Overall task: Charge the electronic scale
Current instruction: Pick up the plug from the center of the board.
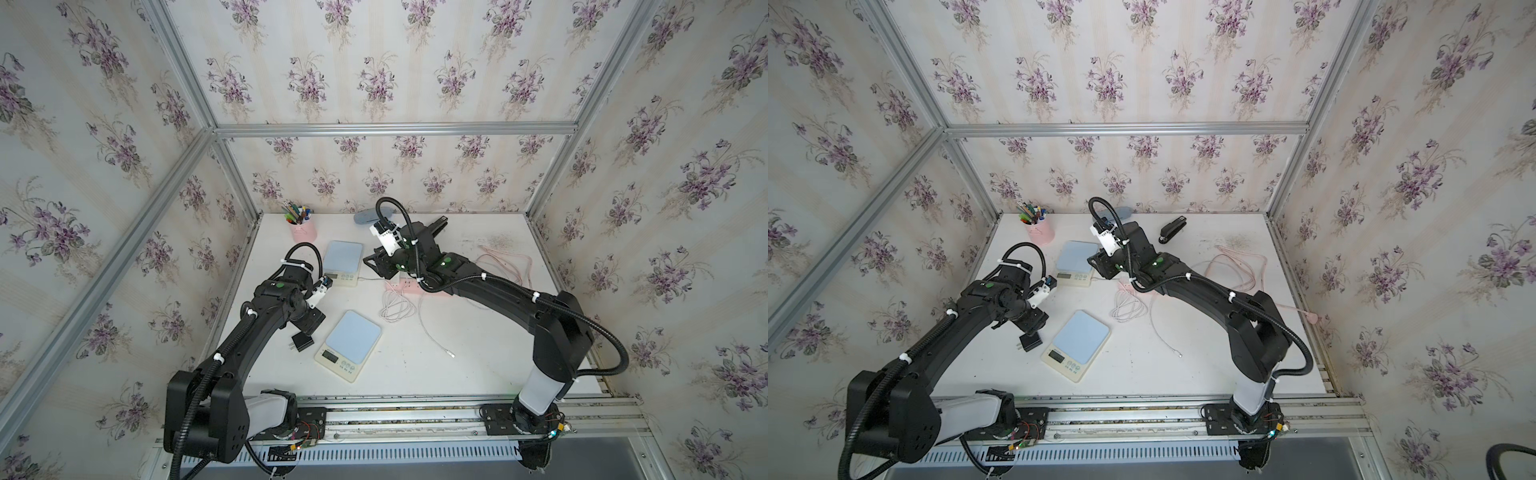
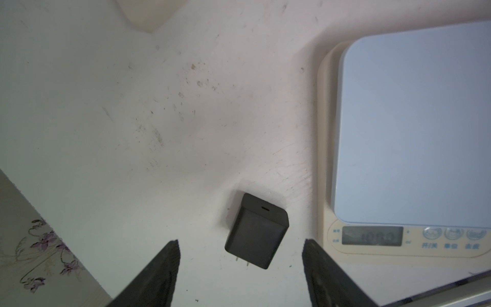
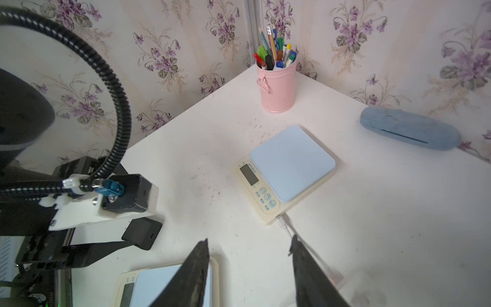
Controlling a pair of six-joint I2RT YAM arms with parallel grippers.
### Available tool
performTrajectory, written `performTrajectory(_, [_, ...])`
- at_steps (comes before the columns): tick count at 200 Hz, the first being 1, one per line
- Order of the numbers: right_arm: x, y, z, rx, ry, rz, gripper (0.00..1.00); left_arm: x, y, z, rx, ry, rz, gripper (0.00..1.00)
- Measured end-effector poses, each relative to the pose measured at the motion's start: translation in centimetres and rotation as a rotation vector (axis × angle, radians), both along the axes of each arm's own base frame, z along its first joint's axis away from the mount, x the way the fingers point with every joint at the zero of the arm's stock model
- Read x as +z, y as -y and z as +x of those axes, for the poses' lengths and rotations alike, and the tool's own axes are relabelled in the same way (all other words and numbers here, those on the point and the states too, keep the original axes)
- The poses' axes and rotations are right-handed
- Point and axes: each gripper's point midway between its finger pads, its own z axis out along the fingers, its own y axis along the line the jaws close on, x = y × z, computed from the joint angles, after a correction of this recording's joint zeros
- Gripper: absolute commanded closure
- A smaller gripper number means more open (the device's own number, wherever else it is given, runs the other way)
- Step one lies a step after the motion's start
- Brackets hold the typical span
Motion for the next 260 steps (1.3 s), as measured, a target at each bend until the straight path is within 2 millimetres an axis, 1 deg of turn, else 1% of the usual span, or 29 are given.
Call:
performTrajectory(15, [0.5, 1.1, -0.3, -0.034, -0.017, 0.031, 0.49, -0.9, -0.3, -0.8, -0.022, -0.027, 0.031, 0.24])
performTrajectory(34, [0.3, 2.4, -0.7, -0.066, -0.045, 0.048, 0.49, -1.9, -0.7, -1.7, -0.05, -0.065, 0.064, 0.24])
performTrajectory(54, [-0.4, 3.4, -1.1, -0.084, -0.071, 0.056, 0.49, -2.7, -1.5, -1.6, -0.052, -0.102, 0.118, 0.24])
performTrajectory(82, [-1.1, 4.4, -1.7, -0.089, -0.098, 0.062, 0.49, -3.7, -2.3, -1.2, -0.043, -0.152, 0.179, 0.24])
performTrajectory(91, [-1.1, 4.8, -1.8, -0.094, -0.098, 0.067, 0.48, -4.3, -2.5, -1.3, -0.036, -0.184, 0.193, 0.27])
performTrajectory(98, [-1.1, 5.1, -1.8, -0.1, -0.099, 0.07, 0.48, -4.9, -2.5, -1.5, -0.034, -0.218, 0.193, 0.3])
performTrajectory(111, [-1.2, 5.8, -1.9, -0.108, -0.101, 0.072, 0.48, -5.4, -2.4, -1.8, -0.04, -0.274, 0.19, 0.34])
performTrajectory(126, [-1.5, 6.4, -1.9, -0.12, -0.11, 0.074, 0.48, -6.2, -1.7, -2.6, -0.045, -0.345, 0.152, 0.36])
performTrajectory(132, [-1.5, 6.6, -1.8, -0.124, -0.111, 0.074, 0.48, -7.0, -1.4, -2.5, -0.034, -0.349, 0.134, 0.37])
performTrajectory(139, [-1.5, 6.9, -1.7, -0.13, -0.112, 0.074, 0.48, -8.1, -1.3, -3.1, -0.034, -0.392, 0.138, 0.38])
performTrajectory(142, [-1.5, 7.0, -1.7, -0.131, -0.112, 0.075, 0.48, -8.2, -1.3, -3.6, -0.04, -0.424, 0.136, 0.38])
performTrajectory(153, [-1.4, 7.4, -1.4, -0.143, -0.112, 0.08, 0.48, -8.4, -1.1, -3.9, -0.033, -0.437, 0.129, 0.39])
performTrajectory(173, [-1.2, 8.0, -1.0, -0.161, -0.113, 0.088, 0.48, -8.3, -1.0, -3.8, -0.035, -0.445, 0.131, 0.4])
performTrajectory(189, [-0.9, 8.3, -0.9, -0.169, -0.111, 0.094, 0.48, -8.2, -0.8, -3.6, -0.027, -0.425, 0.117, 0.44])
performTrajectory(191, [-0.9, 8.3, -0.9, -0.171, -0.11, 0.094, 0.48, -8.1, -0.7, -3.5, -0.028, -0.418, 0.115, 0.48])
performTrajectory(197, [-0.8, 8.4, -0.8, -0.172, -0.109, 0.096, 0.48, -8.0, -0.5, -3.2, -0.029, -0.402, 0.105, 0.53])
performTrajectory(210, [-0.7, 8.5, -0.8, -0.176, -0.11, 0.098, 0.48, -7.5, -0.3, -2.6, -0.022, -0.357, 0.091, 0.69])
performTrajectory(216, [-0.8, 8.5, -0.7, -0.178, -0.11, 0.098, 0.48, -7.1, -0.2, -2.2, -0.022, -0.333, 0.087, 0.74])
performTrajectory(242, [-0.8, 8.7, -0.5, -0.191, -0.133, 0.113, 0.49, -4.8, 0.0, -1.1, -0.007, -0.229, 0.068, 0.79])
performTrajectory(250, [-0.7, 9.0, -0.2, -0.203, -0.146, 0.124, 0.49, -3.6, 0.1, -0.4, -0.001, -0.176, 0.061, 0.81])
performTrajectory(260, [-0.7, 9.7, 0.4, -0.229, -0.167, 0.142, 0.49, -1.6, 0.2, 0.6, 0.007, -0.095, 0.047, 0.82])
